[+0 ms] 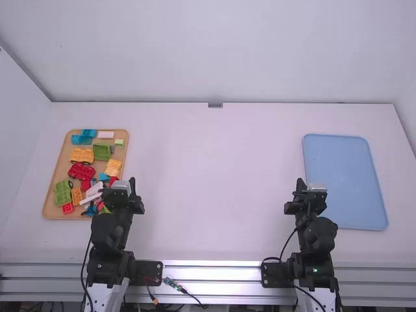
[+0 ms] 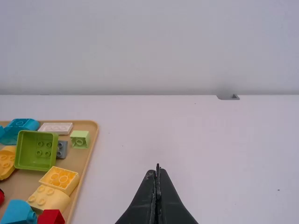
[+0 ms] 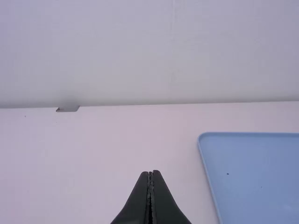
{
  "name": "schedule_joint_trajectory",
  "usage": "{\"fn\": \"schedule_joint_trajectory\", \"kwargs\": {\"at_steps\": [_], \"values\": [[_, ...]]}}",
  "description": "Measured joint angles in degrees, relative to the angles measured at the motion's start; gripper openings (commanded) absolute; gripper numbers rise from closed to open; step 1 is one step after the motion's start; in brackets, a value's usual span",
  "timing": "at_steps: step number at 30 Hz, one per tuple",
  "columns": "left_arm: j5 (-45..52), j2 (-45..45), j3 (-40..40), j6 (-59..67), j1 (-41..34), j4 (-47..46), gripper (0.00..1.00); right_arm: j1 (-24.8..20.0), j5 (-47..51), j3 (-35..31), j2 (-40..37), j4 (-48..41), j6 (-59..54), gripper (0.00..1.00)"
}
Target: Assemble lego blocks to make yellow taxi
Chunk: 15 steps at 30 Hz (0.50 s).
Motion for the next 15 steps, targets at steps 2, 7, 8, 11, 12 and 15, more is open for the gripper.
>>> {"fn": "schedule_joint_trajectory", "kwargs": {"at_steps": [2,7,8,11,12,15], "values": [[0.0,0.0,0.0,0.0,0.0,0.0,0.0,0.0,-0.2,0.0,0.0,0.1,0.2,0.01],[0.0,0.1,0.0,0.0,0.0,0.0,0.02,0.0,-0.2,0.0,0.1,0.1,0.0,0.02],[0.0,0.2,0.0,0.0,0.0,0.0,0.03,0.0,-0.3,0.0,0.3,0.2,0.1,0.03],[0.0,0.7,0.0,-0.1,0.0,0.0,0.05,0.0,-0.6,0.0,1.2,0.1,0.0,0.05],[0.0,1.0,0.0,-0.1,0.0,0.0,0.06,0.0,-0.6,0.0,1.7,0.1,0.0,0.06],[0.0,2.1,0.1,-0.1,0.0,0.0,0.1,0.0,-1.0,0.3,3.3,0.0,-0.1,0.1]]}}
